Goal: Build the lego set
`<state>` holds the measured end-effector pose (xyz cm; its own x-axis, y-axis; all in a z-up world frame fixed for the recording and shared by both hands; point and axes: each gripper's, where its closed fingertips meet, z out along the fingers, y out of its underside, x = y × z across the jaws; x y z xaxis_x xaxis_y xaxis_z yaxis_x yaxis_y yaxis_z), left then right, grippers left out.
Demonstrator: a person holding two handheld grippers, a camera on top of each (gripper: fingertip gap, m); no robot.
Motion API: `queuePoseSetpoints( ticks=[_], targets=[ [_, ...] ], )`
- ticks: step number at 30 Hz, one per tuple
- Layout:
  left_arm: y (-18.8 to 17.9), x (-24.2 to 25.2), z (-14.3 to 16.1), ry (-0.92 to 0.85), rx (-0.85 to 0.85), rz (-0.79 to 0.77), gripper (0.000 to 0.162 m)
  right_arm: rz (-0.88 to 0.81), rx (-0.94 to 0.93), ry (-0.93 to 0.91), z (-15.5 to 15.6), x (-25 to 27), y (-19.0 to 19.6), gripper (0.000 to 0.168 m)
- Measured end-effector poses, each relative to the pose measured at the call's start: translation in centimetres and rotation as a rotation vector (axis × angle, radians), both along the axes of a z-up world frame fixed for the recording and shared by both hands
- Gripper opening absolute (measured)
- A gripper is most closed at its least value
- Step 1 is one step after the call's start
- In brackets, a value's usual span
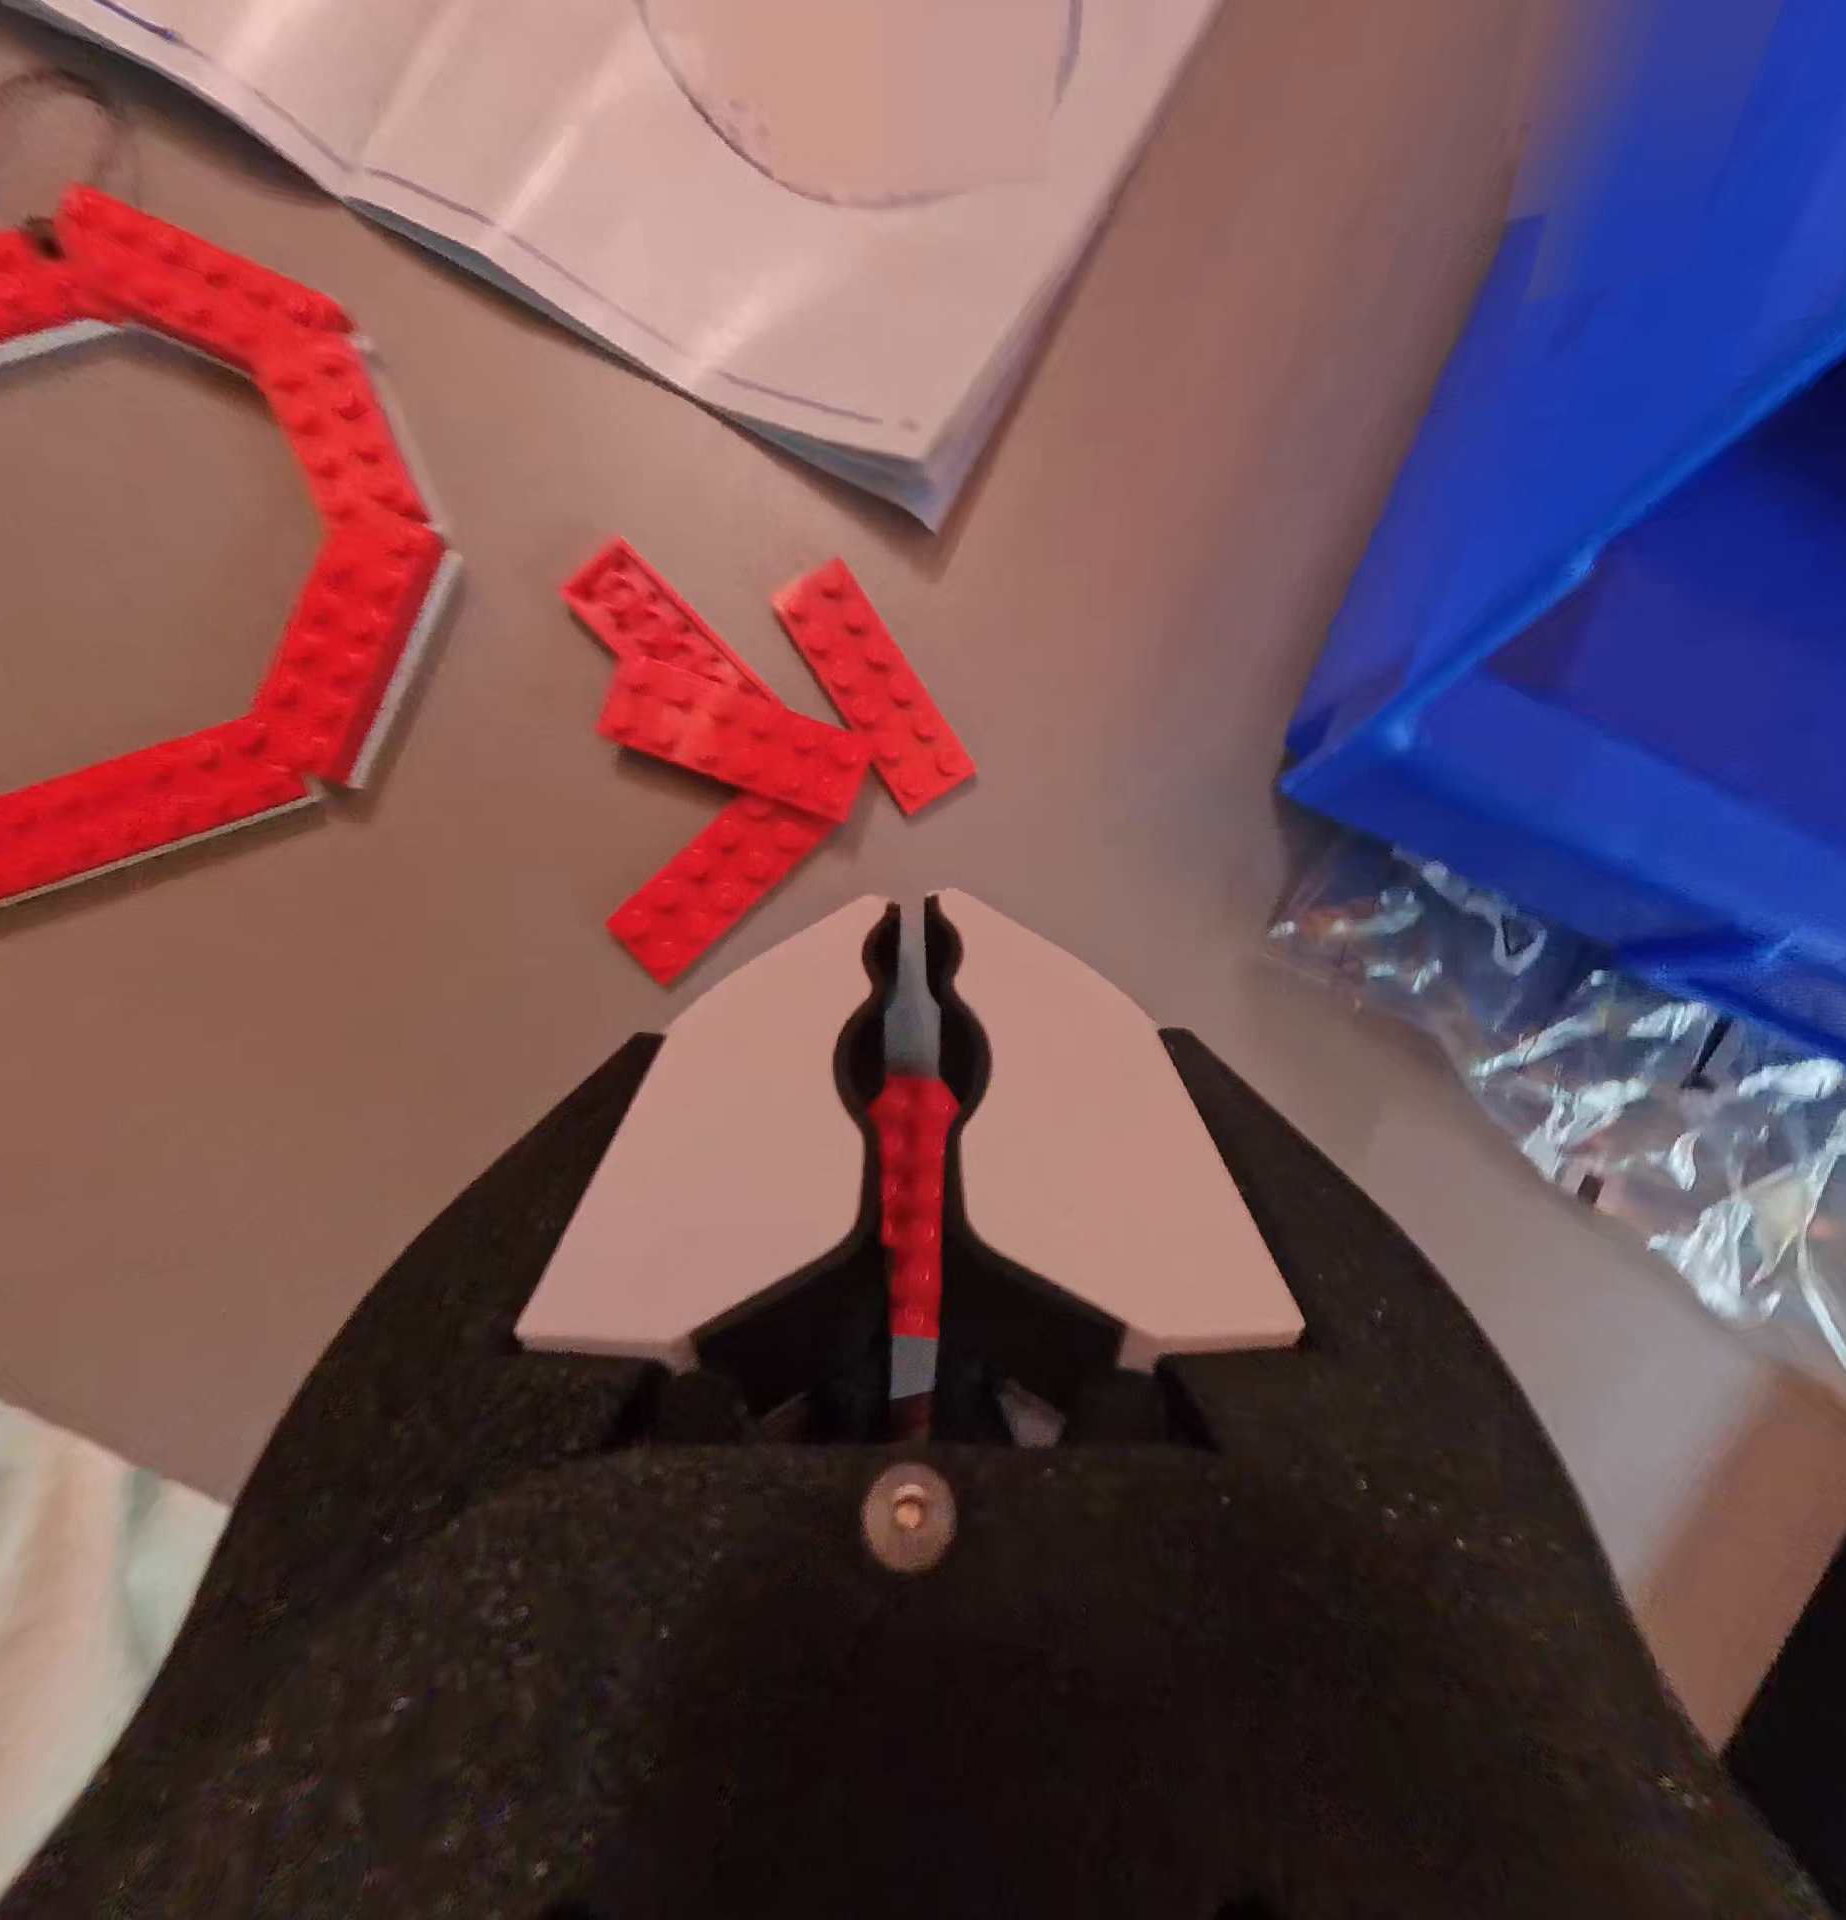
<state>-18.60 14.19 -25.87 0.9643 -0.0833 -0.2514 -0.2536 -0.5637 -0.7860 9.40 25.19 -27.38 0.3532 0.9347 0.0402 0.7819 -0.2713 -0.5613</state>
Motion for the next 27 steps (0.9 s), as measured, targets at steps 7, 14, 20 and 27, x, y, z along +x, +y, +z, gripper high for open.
queuePoseSetpoints(
  ticks=[7, 14, 20, 27],
  targets=[
    [-1.1, 5.1, 4.2, -0.382, 0.134, -0.194, 0.012, 0.308, 0.031, 0.169, 3.1, -3.0, -1.8, 0.015],
    [-3.8, 6.9, 4.2, -0.511, 0.105, -0.274, 0.016, 0.549, 0.069, 0.023, 0.8, -4.3, -2.4, 0.032],
    [-4.7, 6.7, 4.9, -0.552, 0.156, -0.279, 0.020, 0.634, 0.083, -0.066, -0.5, -4.4, -2.0, 0.029],
    [-3.9, 2.7, 6.4, -0.654, 0.313, -0.084, 0.022, 0.619, 0.103, -0.052, -0.5, -4.4, -1.3, 0.019]
  ],
)
